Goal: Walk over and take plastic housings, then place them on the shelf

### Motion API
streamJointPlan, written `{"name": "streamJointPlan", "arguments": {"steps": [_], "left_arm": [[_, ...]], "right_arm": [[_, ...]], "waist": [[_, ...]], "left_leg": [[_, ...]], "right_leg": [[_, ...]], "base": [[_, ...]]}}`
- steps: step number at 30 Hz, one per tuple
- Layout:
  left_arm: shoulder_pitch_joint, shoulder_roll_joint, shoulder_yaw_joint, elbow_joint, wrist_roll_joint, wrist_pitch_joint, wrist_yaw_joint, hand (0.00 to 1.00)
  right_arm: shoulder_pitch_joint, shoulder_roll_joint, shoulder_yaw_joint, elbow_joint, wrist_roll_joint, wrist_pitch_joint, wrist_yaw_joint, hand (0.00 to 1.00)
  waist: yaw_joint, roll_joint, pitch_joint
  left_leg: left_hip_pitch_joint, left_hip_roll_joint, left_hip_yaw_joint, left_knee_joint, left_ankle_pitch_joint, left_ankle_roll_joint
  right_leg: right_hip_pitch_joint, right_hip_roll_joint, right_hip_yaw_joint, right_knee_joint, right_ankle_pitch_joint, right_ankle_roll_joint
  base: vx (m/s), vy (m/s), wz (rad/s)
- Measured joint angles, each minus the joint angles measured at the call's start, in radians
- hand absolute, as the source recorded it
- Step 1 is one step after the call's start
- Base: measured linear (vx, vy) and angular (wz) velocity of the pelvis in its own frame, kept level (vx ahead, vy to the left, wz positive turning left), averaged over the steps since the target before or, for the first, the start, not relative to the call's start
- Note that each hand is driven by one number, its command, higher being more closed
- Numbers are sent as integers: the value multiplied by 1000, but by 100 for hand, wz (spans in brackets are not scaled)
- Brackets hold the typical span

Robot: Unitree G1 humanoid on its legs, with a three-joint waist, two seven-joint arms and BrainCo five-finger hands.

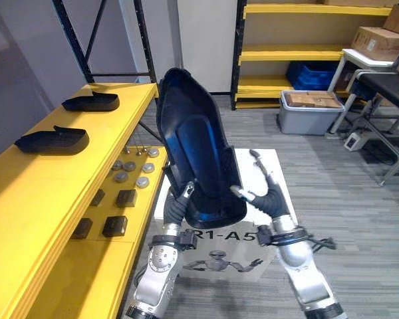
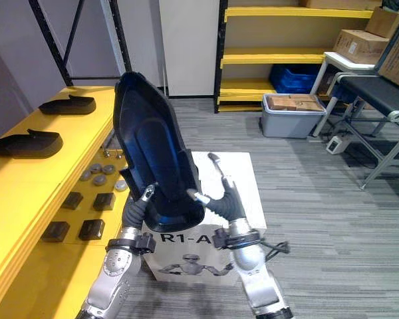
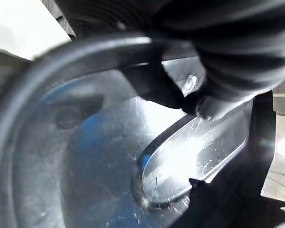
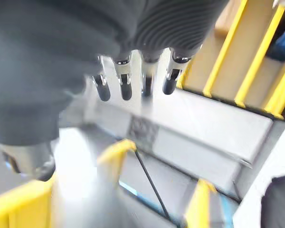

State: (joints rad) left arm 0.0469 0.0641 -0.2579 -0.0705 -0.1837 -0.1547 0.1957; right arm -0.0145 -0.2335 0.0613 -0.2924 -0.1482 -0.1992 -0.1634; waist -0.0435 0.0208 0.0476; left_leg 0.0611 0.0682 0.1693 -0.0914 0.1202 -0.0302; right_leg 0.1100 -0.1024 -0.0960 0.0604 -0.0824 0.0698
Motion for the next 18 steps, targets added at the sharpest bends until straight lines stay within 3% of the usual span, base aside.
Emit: {"name": "streamJointPlan", "arguments": {"steps": [3, 9, 12, 15, 18], "left_arm": [[52, 2, 66, 0, 20, 1, -6, 100], [125, -16, 145, -32, 22, 2, -8, 100], [149, -24, 176, -48, 28, 2, -9, 100], [176, -27, 212, -50, 39, 2, -14, 100], [240, -44, 253, -77, 54, 2, -30, 100]], "right_arm": [[-5, -21, -201, -42, 173, -23, 2, 0], [-1, -24, -457, -47, 427, -91, 0, 0], [26, -23, -526, -13, 457, -105, -11, 0], [110, -9, -553, 136, 456, -106, -13, 0], [225, 48, -562, 367, 426, -48, -10, 0]], "waist": [[-2, -2, 1], [-12, -4, 2], [-24, -4, 2], [-35, -6, 1], [-39, -5, 1]], "left_leg": [[-3, 3, 6, 0, -2, -3], [-11, 5, 10, 3, -5, -6], [-19, 5, 5, 4, -5, -6], [-22, 6, 2, 4, -5, -6], [-30, 8, 2, 3, -6, -8]], "right_leg": [[-6, 3, 4, -2, 1, 0], [-11, 6, 4, -9, 1, -1], [-14, 6, 2, -9, 1, -1], [-16, 7, 1, -9, 1, -1], [-23, 9, 1, -9, 1, -1]], "base": [[-9, 2, -6], [0, -1, -3], [0, 0, 3], [0, 0, 0], [0, 0, 0]]}}
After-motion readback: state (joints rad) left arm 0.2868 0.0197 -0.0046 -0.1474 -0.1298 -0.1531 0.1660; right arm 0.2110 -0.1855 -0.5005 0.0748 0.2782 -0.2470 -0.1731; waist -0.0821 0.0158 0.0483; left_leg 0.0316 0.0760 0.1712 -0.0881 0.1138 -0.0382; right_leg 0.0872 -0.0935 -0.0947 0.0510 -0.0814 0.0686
